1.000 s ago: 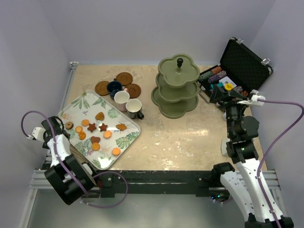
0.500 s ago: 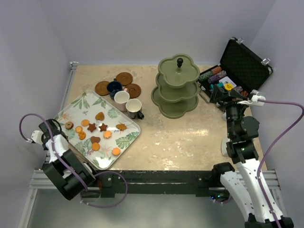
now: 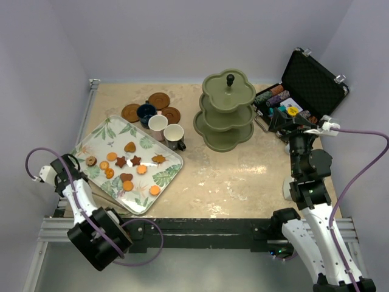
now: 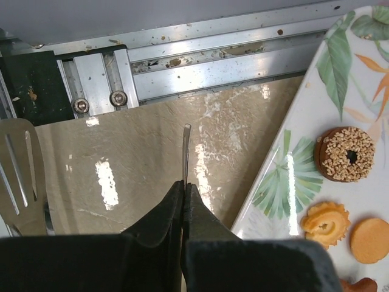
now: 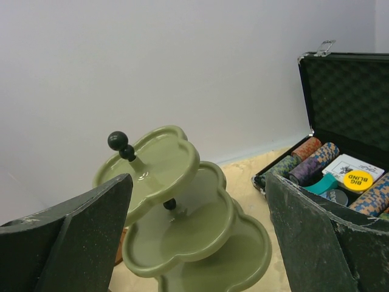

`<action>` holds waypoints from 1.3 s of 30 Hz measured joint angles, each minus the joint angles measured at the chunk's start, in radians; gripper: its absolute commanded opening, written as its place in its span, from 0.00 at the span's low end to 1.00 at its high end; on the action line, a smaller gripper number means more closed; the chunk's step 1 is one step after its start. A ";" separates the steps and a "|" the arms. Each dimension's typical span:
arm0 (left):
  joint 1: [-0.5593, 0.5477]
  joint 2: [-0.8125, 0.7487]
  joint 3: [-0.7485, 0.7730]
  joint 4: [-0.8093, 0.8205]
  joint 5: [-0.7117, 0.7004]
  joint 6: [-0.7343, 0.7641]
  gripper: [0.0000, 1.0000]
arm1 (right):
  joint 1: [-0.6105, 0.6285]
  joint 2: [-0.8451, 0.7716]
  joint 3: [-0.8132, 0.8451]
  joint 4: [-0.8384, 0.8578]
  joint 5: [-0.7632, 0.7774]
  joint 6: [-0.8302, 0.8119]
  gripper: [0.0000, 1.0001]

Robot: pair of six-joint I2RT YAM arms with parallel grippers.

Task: Serve the afternoon tea
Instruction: Pick up the clamp from the corner of the board.

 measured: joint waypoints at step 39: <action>-0.519 -0.093 0.253 -0.153 -0.004 -0.097 0.00 | 0.788 0.572 0.360 0.116 0.100 -0.101 0.85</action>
